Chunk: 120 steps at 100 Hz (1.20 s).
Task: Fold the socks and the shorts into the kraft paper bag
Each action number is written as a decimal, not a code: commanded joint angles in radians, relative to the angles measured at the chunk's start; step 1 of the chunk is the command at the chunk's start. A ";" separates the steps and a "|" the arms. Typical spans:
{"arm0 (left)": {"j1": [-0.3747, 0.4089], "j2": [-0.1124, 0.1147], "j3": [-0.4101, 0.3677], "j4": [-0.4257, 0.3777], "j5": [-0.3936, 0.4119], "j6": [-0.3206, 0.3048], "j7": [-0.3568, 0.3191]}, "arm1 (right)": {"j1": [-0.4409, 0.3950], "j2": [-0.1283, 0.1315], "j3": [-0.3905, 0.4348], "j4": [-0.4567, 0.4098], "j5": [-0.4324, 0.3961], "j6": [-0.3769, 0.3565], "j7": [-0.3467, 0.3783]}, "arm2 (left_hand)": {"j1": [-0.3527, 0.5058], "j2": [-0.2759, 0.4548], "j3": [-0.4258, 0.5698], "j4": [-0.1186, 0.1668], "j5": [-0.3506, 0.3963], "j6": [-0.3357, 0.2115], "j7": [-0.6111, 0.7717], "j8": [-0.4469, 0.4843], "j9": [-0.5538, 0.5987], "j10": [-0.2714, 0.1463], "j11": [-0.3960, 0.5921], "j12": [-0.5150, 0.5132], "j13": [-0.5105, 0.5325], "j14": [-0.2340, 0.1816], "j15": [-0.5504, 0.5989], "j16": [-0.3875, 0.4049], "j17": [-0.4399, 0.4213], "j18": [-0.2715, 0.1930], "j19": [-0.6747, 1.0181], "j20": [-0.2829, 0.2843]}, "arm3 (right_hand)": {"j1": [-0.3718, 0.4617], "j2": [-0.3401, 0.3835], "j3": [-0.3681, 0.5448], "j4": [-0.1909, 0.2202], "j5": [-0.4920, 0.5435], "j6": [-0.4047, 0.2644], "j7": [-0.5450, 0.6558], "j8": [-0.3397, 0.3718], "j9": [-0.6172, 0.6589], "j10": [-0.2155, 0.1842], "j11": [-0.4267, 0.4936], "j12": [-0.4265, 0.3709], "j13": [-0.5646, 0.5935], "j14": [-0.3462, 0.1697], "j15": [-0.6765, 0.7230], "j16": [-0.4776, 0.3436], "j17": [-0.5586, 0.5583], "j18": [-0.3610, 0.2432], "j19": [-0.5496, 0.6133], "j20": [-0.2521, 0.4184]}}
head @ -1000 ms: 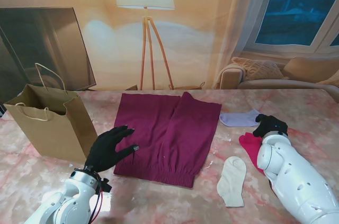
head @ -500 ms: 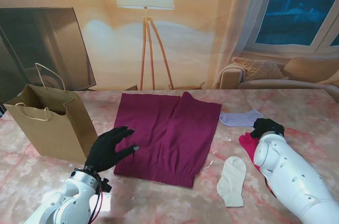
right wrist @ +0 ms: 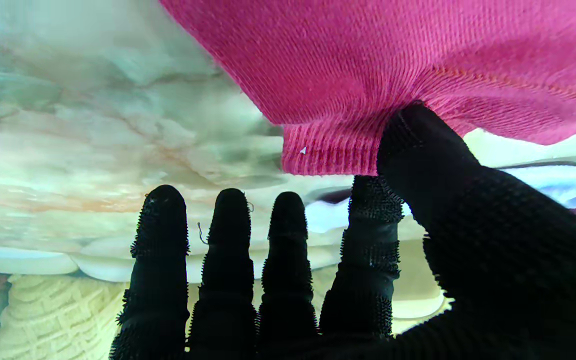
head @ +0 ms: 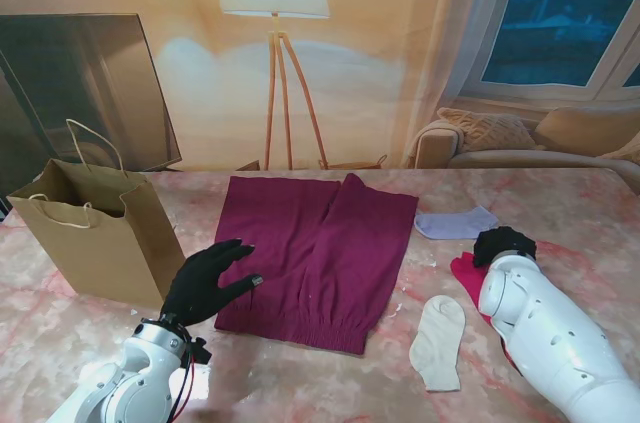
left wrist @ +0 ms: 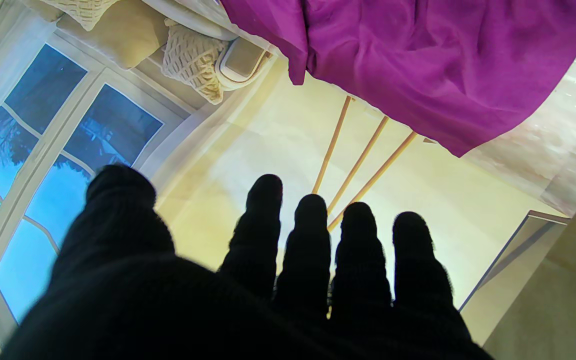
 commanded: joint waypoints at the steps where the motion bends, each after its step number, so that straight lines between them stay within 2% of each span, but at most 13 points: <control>1: 0.004 0.000 0.001 -0.001 -0.006 0.000 -0.002 | -0.006 -0.003 -0.007 0.009 0.003 -0.016 -0.020 | -0.003 0.035 -0.038 0.067 -0.005 -0.014 -0.013 0.006 -0.036 0.003 -0.019 -0.006 -0.045 -0.025 -0.021 -0.007 -0.001 -0.021 -0.010 -0.007 | 0.030 -0.041 0.006 -0.041 0.044 -0.037 0.051 0.040 0.025 0.010 -0.028 -0.057 0.030 -0.023 -0.056 -0.058 0.021 -0.007 0.010 0.020; 17: 0.005 0.002 0.000 -0.002 -0.007 0.000 -0.009 | -0.014 -0.002 0.002 0.006 -0.004 -0.048 -0.041 | -0.003 0.036 -0.038 0.067 -0.005 -0.014 -0.013 0.006 -0.035 0.002 -0.019 -0.006 -0.046 -0.025 -0.021 -0.007 -0.003 -0.021 -0.011 -0.007 | 0.045 -0.076 0.021 -0.046 0.063 -0.052 0.054 0.061 0.261 0.000 -0.028 -0.095 0.282 0.021 -0.077 -0.098 0.122 0.034 0.042 0.012; 26: 0.005 0.002 -0.001 -0.003 -0.007 -0.001 -0.010 | -0.024 -0.003 0.019 0.000 -0.015 -0.074 -0.074 | -0.004 0.037 -0.038 0.067 -0.004 -0.014 -0.013 0.006 -0.037 0.003 -0.020 -0.006 -0.045 -0.025 -0.021 -0.007 -0.003 -0.022 -0.012 -0.007 | 0.060 -0.114 0.033 -0.051 0.095 -0.070 0.048 0.037 0.419 -0.014 -0.031 -0.111 0.435 0.038 -0.067 -0.101 0.213 0.048 0.103 0.017; 37: 0.004 0.002 -0.001 -0.002 -0.006 -0.003 -0.009 | -0.041 -0.001 0.046 -0.021 -0.040 -0.109 -0.107 | -0.004 0.037 -0.038 0.067 -0.004 -0.016 -0.013 0.006 -0.037 0.004 -0.020 -0.007 -0.046 -0.024 -0.021 -0.007 -0.003 -0.022 -0.012 -0.008 | 0.068 -0.150 0.042 -0.058 0.151 -0.071 0.062 -0.075 0.583 -0.033 -0.003 -0.107 0.567 0.022 -0.003 -0.063 0.276 0.062 0.180 0.017; 40: 0.003 0.002 -0.001 -0.002 -0.006 -0.003 -0.010 | -0.046 0.001 0.053 -0.028 -0.049 -0.118 -0.111 | -0.004 0.036 -0.038 0.067 -0.004 -0.014 -0.013 0.006 -0.037 0.004 -0.020 -0.007 -0.046 -0.024 -0.022 -0.007 -0.003 -0.021 -0.012 -0.008 | 0.067 -0.160 0.045 -0.062 0.166 -0.071 0.083 -0.138 0.627 -0.039 -0.010 -0.097 0.592 0.013 0.014 -0.048 0.279 0.066 0.188 0.013; 44: 0.003 0.002 0.000 -0.002 -0.006 -0.003 -0.011 | -0.051 0.003 0.062 -0.035 -0.059 -0.130 -0.120 | -0.004 0.037 -0.038 0.067 -0.005 -0.015 -0.014 0.006 -0.037 0.004 -0.020 -0.006 -0.046 -0.024 -0.022 -0.007 -0.003 -0.021 -0.012 -0.008 | 0.067 -0.171 0.046 -0.064 0.191 -0.068 0.086 -0.178 0.666 -0.042 -0.011 -0.095 0.618 0.004 0.030 -0.039 0.287 0.066 0.195 0.011; 58: 0.000 0.002 0.002 0.000 -0.006 -0.003 -0.009 | -0.078 0.006 0.103 -0.082 -0.071 -0.158 -0.112 | -0.003 0.035 -0.038 0.067 -0.004 -0.016 -0.013 0.006 -0.037 0.004 -0.020 -0.006 -0.046 -0.025 -0.022 -0.007 -0.003 -0.022 -0.012 -0.008 | 0.055 -0.201 0.052 -0.076 0.267 -0.022 0.123 -0.358 0.765 -0.040 -0.039 -0.116 0.662 0.000 0.057 -0.028 0.301 0.076 0.226 0.015; 65: 0.000 0.002 0.003 0.001 -0.005 -0.003 -0.008 | -0.090 0.010 0.120 -0.107 -0.077 -0.165 -0.091 | -0.003 0.035 -0.038 0.067 -0.002 -0.017 -0.012 0.007 -0.037 0.003 -0.020 -0.006 -0.046 -0.025 -0.022 -0.007 -0.002 -0.022 -0.012 -0.008 | 0.042 -0.211 0.059 -0.083 0.289 -0.005 0.131 -0.402 0.786 -0.035 -0.041 -0.129 0.673 0.001 0.064 -0.029 0.300 0.080 0.235 0.016; 72: -0.001 0.003 0.002 0.000 -0.004 -0.003 -0.011 | -0.098 0.015 0.133 -0.126 -0.086 -0.173 -0.072 | -0.003 0.036 -0.038 0.067 -0.003 -0.017 -0.013 0.007 -0.036 0.004 -0.020 -0.006 -0.046 -0.024 -0.022 -0.007 -0.002 -0.022 -0.012 -0.008 | 0.052 -0.182 0.071 -0.075 0.288 0.010 0.131 -0.413 0.792 -0.025 -0.040 -0.128 0.678 0.005 0.074 -0.024 0.307 0.080 0.243 0.018; 82: 0.000 0.003 0.000 -0.003 -0.001 -0.005 -0.014 | -0.119 0.024 0.158 -0.167 -0.095 -0.190 -0.013 | -0.005 0.037 -0.039 0.067 -0.004 -0.017 -0.013 0.007 -0.038 0.005 -0.020 -0.006 -0.047 -0.024 -0.022 -0.007 -0.003 -0.022 -0.012 -0.008 | 0.100 -0.096 0.066 -0.033 0.253 0.051 0.116 -0.388 0.770 0.009 -0.060 -0.082 0.659 0.018 0.086 -0.010 0.285 0.087 0.229 0.016; 90: 0.000 0.003 -0.002 -0.005 -0.001 -0.006 -0.014 | -0.123 0.026 0.162 -0.172 -0.108 -0.200 -0.021 | -0.005 0.037 -0.038 0.067 -0.004 -0.019 -0.013 0.007 -0.039 0.003 -0.021 -0.006 -0.047 -0.024 -0.022 -0.007 -0.003 -0.023 -0.012 -0.008 | 0.099 -0.122 0.101 -0.039 0.246 0.053 0.113 -0.330 0.761 0.017 -0.031 -0.008 0.656 0.024 0.151 0.045 0.298 0.093 0.241 0.030; 104: -0.002 0.003 -0.002 -0.004 -0.002 -0.008 -0.014 | -0.124 0.030 0.166 -0.170 -0.128 -0.230 -0.035 | -0.007 0.038 -0.039 0.067 -0.004 -0.017 -0.013 0.007 -0.037 0.005 -0.020 -0.006 -0.048 -0.023 -0.022 -0.007 -0.004 -0.022 -0.012 -0.008 | 0.062 -0.177 0.176 -0.065 0.249 0.040 0.110 -0.221 0.755 0.021 0.036 0.061 0.662 0.026 0.234 0.112 0.339 0.096 0.258 0.042; 120: -0.003 0.003 -0.001 -0.005 -0.005 -0.007 -0.016 | -0.118 0.022 0.160 -0.139 -0.140 -0.275 -0.141 | -0.009 0.043 -0.039 0.067 -0.004 -0.018 -0.013 0.007 -0.040 0.005 -0.022 -0.007 -0.049 -0.024 -0.023 -0.007 -0.006 -0.022 -0.014 -0.008 | 0.048 -0.167 0.213 -0.058 0.243 0.035 0.096 -0.158 0.740 0.021 0.057 0.086 0.650 0.025 0.253 0.132 0.357 0.093 0.263 0.047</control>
